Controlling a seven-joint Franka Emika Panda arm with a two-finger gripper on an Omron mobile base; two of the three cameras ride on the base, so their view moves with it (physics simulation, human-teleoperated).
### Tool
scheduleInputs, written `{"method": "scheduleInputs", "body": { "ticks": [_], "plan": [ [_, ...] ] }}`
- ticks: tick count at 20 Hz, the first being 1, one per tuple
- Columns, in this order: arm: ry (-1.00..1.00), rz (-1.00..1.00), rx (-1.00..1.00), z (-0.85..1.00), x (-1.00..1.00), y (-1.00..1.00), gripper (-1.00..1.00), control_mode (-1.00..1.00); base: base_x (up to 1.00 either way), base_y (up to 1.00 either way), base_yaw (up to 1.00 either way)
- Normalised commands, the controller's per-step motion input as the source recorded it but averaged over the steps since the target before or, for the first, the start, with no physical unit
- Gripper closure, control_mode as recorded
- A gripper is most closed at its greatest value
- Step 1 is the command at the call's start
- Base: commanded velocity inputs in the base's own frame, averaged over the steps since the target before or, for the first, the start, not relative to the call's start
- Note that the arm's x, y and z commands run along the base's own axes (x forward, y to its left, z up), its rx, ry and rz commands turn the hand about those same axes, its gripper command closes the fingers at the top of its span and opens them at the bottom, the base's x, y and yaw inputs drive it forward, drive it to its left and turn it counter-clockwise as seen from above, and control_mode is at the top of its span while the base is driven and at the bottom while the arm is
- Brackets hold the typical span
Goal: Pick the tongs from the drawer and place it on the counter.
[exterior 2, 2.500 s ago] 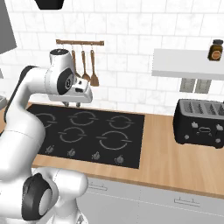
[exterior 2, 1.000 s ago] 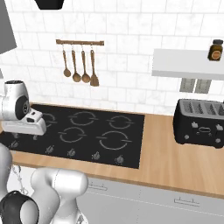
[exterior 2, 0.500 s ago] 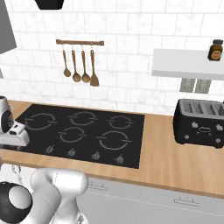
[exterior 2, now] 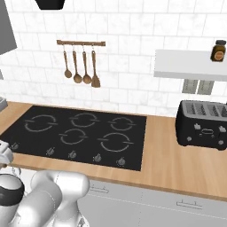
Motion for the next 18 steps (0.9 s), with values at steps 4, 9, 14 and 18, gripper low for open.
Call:
{"method": "scheduleInputs", "body": {
  "ticks": [4, 9, 14, 18],
  "plan": [
    [0.00, 0.00, 0.00, -0.58, -0.11, 0.35, -1.00, -1.00, 0.00, 0.00, 0.00],
    [0.00, 0.00, 0.00, -0.56, -0.38, 0.31, -1.00, -1.00, 0.00, 0.00, 0.00],
    [0.00, 0.00, 0.00, -0.44, -0.58, 0.24, -1.00, -1.00, 0.00, 0.00, 0.00],
    [0.02, 0.00, 0.00, -0.31, -0.26, 0.08, -1.00, -1.00, 0.00, 0.00, 0.00]
  ]
}}
